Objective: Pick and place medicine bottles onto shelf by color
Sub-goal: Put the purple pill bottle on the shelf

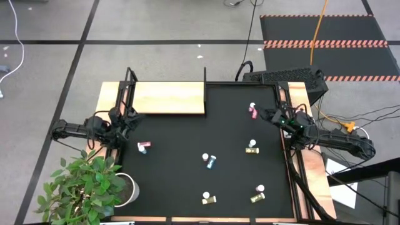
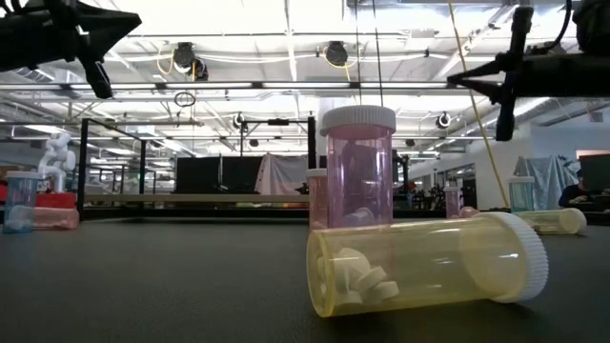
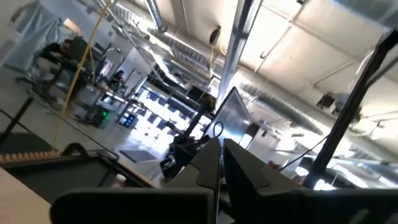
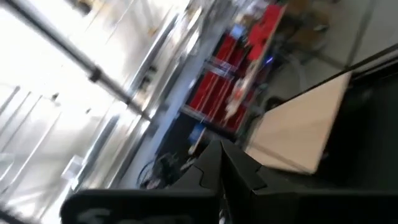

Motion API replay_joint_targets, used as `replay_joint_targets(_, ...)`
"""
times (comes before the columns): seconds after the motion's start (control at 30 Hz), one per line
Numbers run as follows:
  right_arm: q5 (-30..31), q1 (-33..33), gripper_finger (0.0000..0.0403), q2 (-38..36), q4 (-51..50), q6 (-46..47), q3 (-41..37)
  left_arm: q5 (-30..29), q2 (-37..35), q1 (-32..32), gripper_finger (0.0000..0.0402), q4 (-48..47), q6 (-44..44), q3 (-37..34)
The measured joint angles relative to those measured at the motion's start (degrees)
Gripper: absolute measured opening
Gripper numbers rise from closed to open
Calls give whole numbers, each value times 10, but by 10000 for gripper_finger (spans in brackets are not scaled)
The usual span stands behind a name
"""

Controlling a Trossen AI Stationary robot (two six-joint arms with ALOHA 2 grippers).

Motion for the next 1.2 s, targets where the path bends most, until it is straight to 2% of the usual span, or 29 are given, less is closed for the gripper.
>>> replay_joint_targets(0.1, -29, 0, 8, 7, 1, -18, 15, -4, 20, 0, 21, -18, -43, 13)
replay_joint_targets(0.2, -59, 0, 28, 20, -3, -64, 31, -29, 78, -10, 21, -79, -87, 47)
replay_joint_targets(0.43, -115, -1, 95, 47, -1, -125, 60, -124, 318, -19, 21, -104, -85, 175)
replay_joint_targets(0.67, -165, -2, 151, 49, -16, -160, 95, -151, 508, 23, 22, -112, -70, 312)
replay_joint_targets(0.77, -166, -2, 159, 49, -132, -211, 152, -151, 555, 50, 37, -142, -67, 365)
replay_joint_targets(0.93, -127, -2, 159, 90, -358, -330, 282, -118, 610, 100, 97, -205, -79, 467)
replay_joint_targets(1.2, -11, -2, 159, 227, -524, -433, 446, -63, 679, 159, 177, -352, -20, 617)
